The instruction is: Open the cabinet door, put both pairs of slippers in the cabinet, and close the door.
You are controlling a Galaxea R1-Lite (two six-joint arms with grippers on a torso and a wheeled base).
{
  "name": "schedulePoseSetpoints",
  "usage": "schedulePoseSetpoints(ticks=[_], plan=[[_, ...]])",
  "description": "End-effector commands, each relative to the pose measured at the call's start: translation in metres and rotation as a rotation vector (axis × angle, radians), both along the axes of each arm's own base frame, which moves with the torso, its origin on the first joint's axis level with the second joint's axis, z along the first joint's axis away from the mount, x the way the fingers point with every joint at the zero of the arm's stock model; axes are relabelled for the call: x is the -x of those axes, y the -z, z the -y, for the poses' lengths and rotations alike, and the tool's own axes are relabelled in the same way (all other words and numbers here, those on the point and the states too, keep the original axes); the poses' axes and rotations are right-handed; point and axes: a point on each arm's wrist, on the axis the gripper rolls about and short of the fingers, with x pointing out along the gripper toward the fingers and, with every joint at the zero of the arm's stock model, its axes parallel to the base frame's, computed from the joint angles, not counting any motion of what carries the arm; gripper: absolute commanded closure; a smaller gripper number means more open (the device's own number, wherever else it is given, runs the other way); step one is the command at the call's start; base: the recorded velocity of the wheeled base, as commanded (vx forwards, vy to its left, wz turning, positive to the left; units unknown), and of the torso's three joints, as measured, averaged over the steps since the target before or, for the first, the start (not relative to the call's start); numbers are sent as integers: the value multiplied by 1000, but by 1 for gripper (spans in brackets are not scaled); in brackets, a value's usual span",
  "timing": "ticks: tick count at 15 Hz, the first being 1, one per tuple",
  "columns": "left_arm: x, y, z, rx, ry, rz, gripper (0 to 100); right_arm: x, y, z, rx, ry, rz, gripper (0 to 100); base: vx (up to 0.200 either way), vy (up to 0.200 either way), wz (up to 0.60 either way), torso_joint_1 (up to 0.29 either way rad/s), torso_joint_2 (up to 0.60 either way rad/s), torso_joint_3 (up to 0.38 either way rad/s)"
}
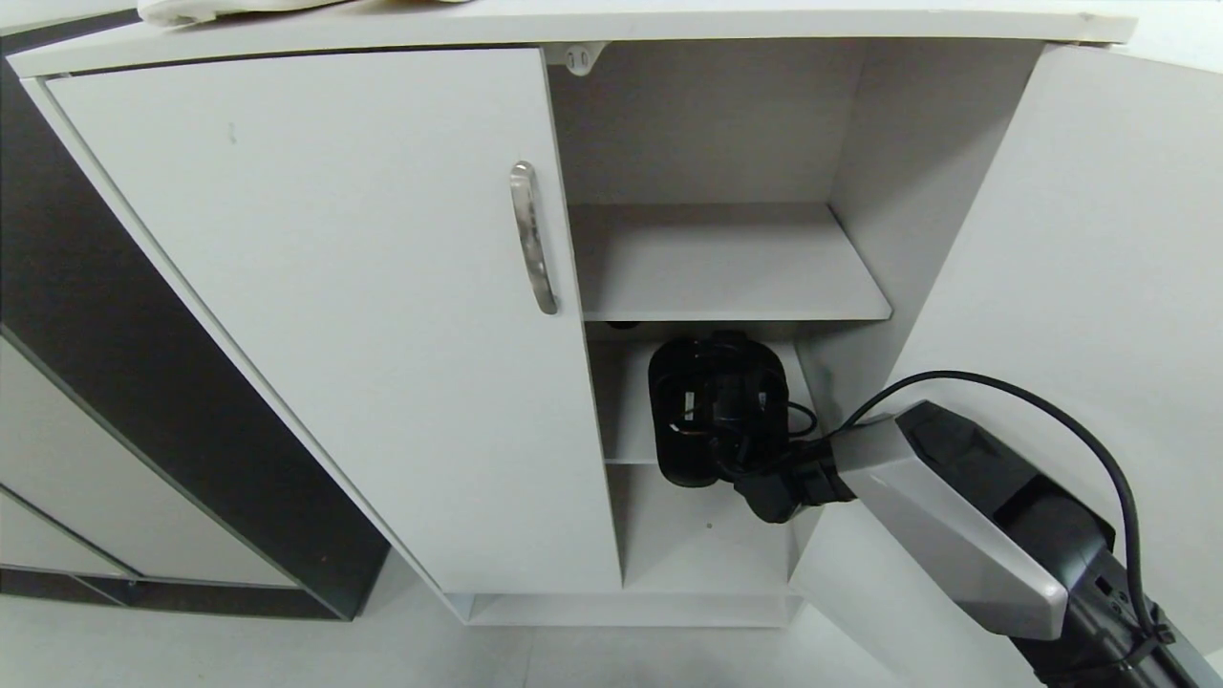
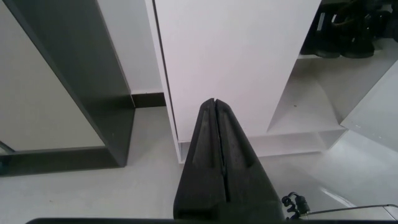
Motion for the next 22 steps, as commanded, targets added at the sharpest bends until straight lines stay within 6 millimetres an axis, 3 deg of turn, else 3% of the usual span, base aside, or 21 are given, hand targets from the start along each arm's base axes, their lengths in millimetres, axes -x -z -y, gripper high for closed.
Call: schedulePoseSetpoints(ticks=[1,4,5,9,12,15,16,19,22], plan=[[0,0,0,0,0,-1,100,-1,2,0,1,2,-1,100,0,0,0,0,0,0],[0,0,0,0,0,-1,100,-1,4,0,3,3,-5,100,0,0,0,0,0,0],[0,0,0,0,-2,-1,100,-1,4,0,2,3,-4,0,0,0,0,0,0,0],[0,0,0,2,0,-2,100,13,-2,2,16,4,-25,0,0,0,0,0,0,0],[0,0,0,0,0,-1,100,41,-18,8,1,-14,1,0,0,0,0,0,0,0],[0,0,0,2,0,-2,100,78,-25,16,12,-47,-16,0,0,0,0,0,0,0],[0,0,0,2,0,-2,100,101,-27,22,18,-69,-21,0,0,0,0,0,0,0],[0,0,0,2,0,-2,100,142,-18,38,35,-113,-44,0,0,0,0,0,0,0],[0,0,0,9,0,-2,100,144,-10,41,33,-140,-51,0,0,0,0,0,0,0]])
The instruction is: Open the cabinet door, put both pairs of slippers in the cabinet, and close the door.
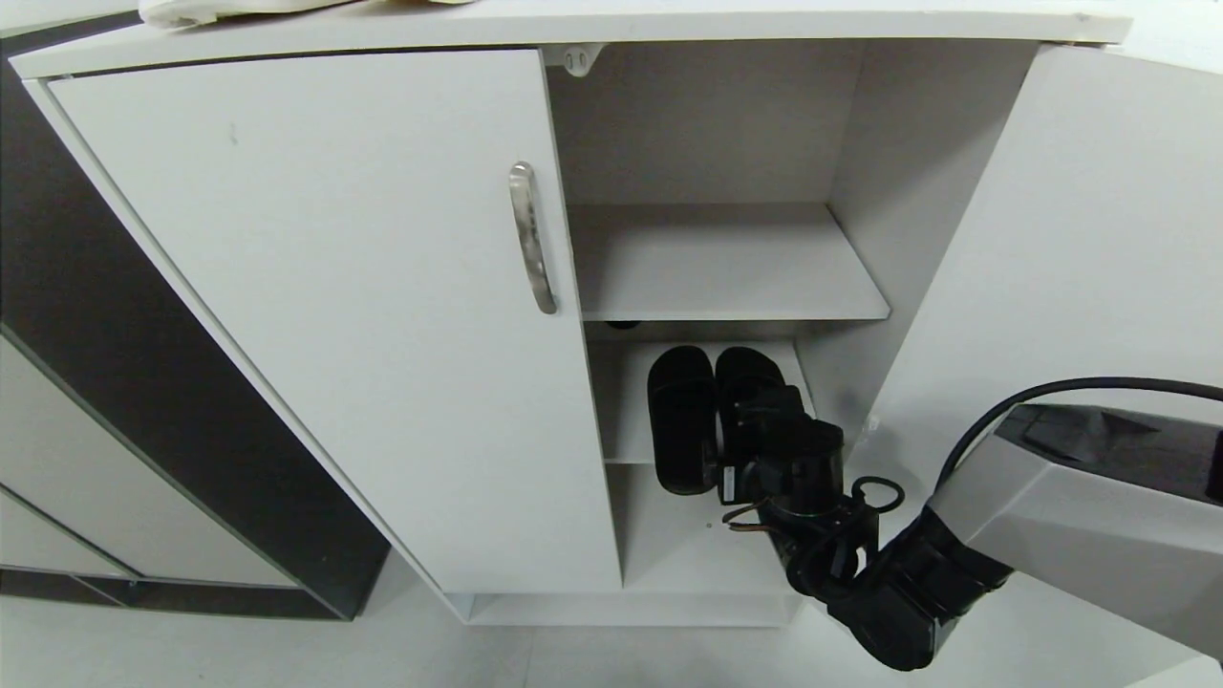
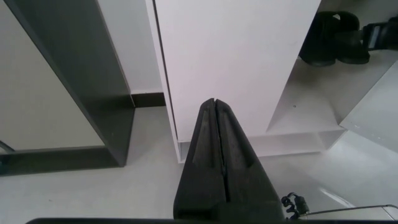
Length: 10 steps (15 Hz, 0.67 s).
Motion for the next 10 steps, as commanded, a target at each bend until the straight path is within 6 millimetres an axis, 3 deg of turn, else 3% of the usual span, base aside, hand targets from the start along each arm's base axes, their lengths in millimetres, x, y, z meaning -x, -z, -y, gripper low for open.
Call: schedulePoseSetpoints(ticks=[1,4,10], plan=[[0,0,0,4,0,-2,100,7,-7,2,-6,-8,5,0,0,0,0,0,0,0],[0,0,0,4,0,-2,100,8,-7,2,-3,-10,4,0,0,0,0,0,0,0],[0,0,0,4,0,-2,100,8,-5,1,1,-12,1,0,-200,0,0,0,2,2]])
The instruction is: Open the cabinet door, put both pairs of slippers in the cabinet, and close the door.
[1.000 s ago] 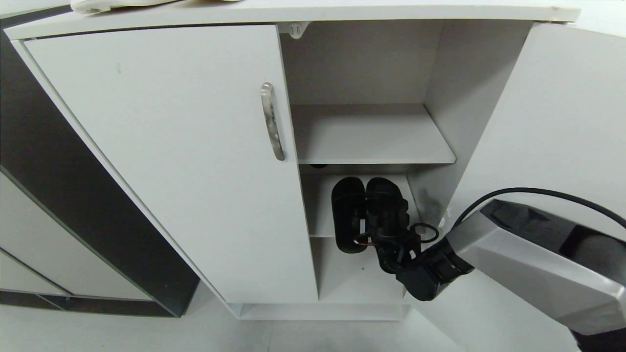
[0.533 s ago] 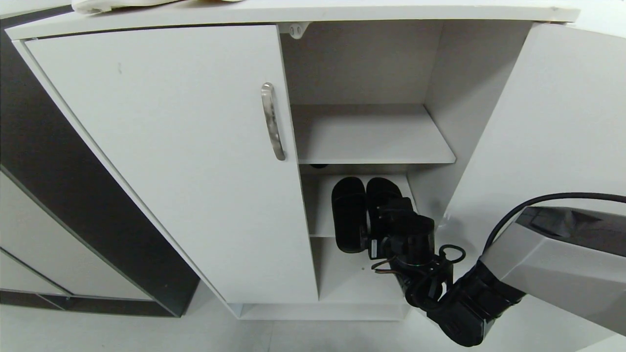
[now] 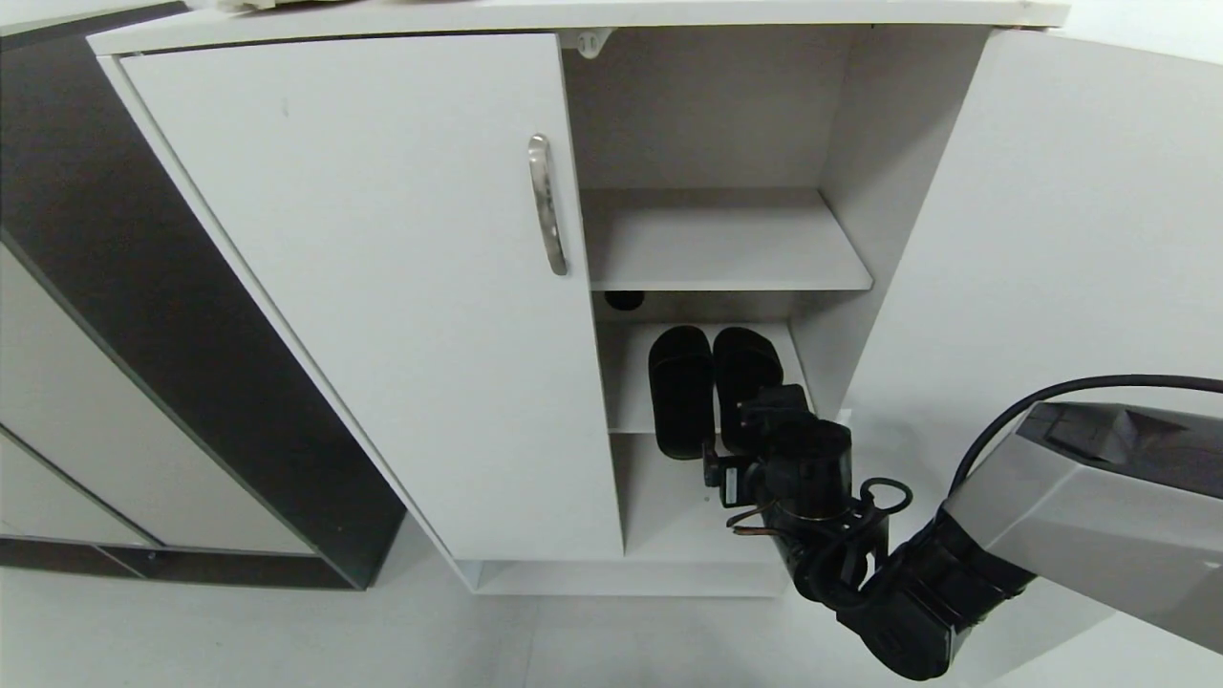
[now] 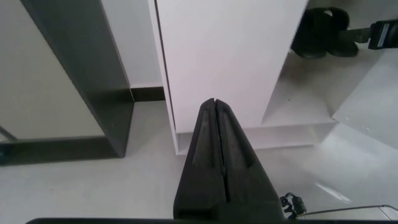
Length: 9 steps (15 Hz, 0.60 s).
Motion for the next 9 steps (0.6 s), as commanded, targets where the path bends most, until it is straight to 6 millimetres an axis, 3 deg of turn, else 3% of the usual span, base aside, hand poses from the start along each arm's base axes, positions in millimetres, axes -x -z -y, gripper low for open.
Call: schedulePoseSetpoints(ticks=[1,3,9], plan=[[0,-1,0,0,0,1,100,0,1,0,0,0,-1,0,-200,0,0,2,-2,7],[0,-1,0,0,0,1,100,-1,1,0,2,1,-2,0,-200,0,0,7,5,2],[0,-1,0,1,-3,0,100,-1,5,0,9,7,-8,0,0,0,0,0,0,0]])
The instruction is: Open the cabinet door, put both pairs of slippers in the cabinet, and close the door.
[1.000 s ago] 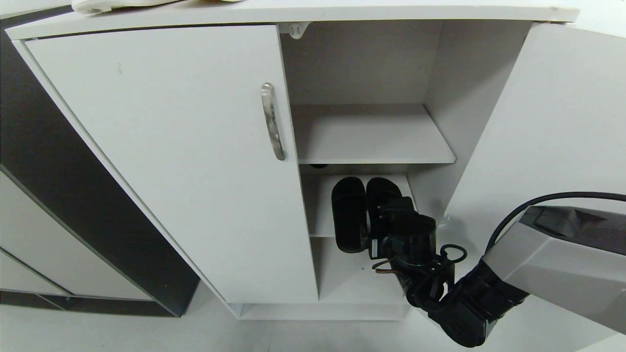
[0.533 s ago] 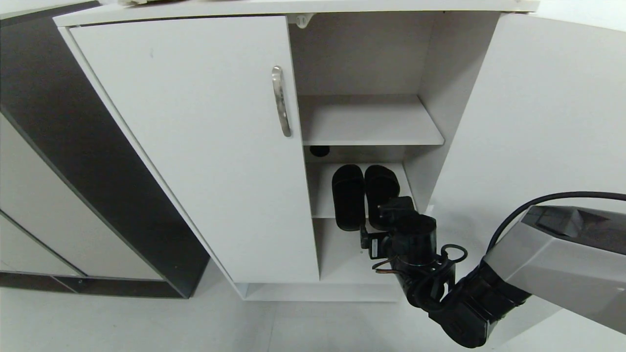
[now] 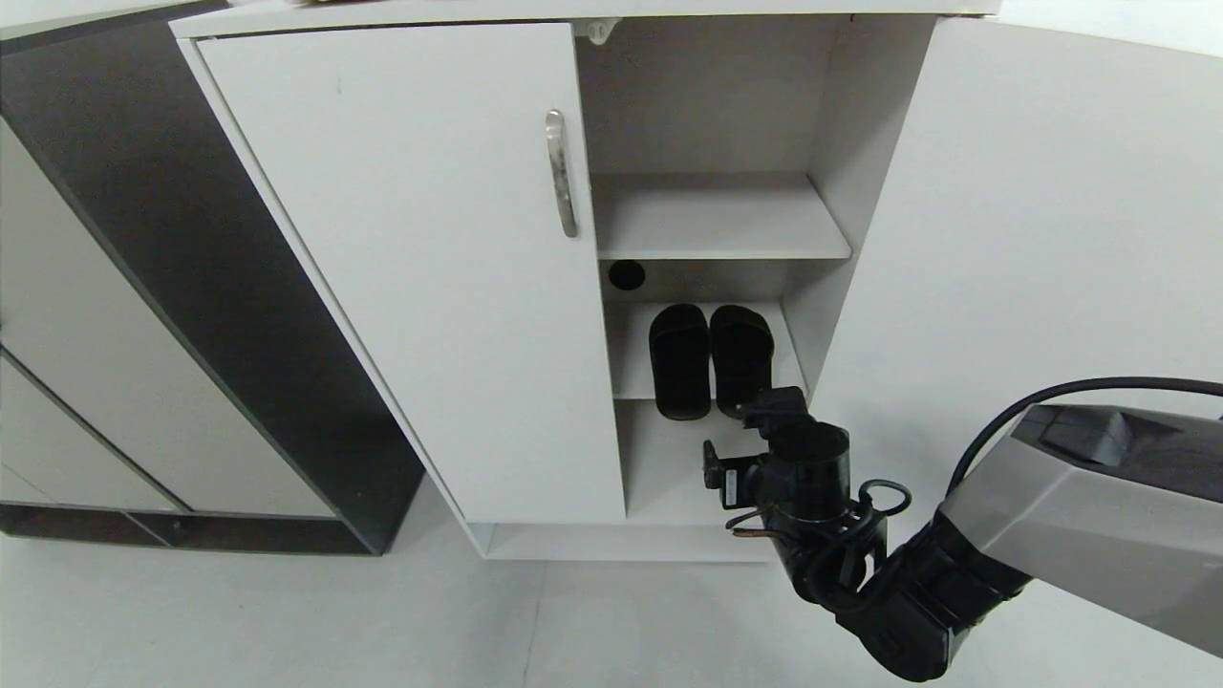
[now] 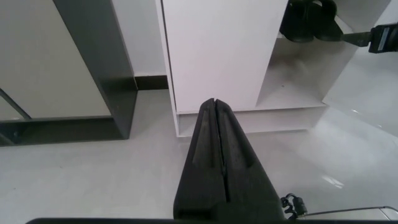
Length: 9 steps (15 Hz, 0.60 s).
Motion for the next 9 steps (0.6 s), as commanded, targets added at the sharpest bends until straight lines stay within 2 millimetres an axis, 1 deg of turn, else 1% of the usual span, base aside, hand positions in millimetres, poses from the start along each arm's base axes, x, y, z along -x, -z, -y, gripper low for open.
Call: schedulePoseSetpoints(ticks=[1,7,9], plan=[[0,0,0,0,1,0,100,0,2,-1,2,0,-2,0,0,0,0,0,0,0],[0,0,0,0,1,0,100,0,4,0,7,2,-7,0,0,0,0,0,0,0],[0,0,0,0,1,-2,100,0,3,0,5,2,-5,0,0,0,0,2,2,146]])
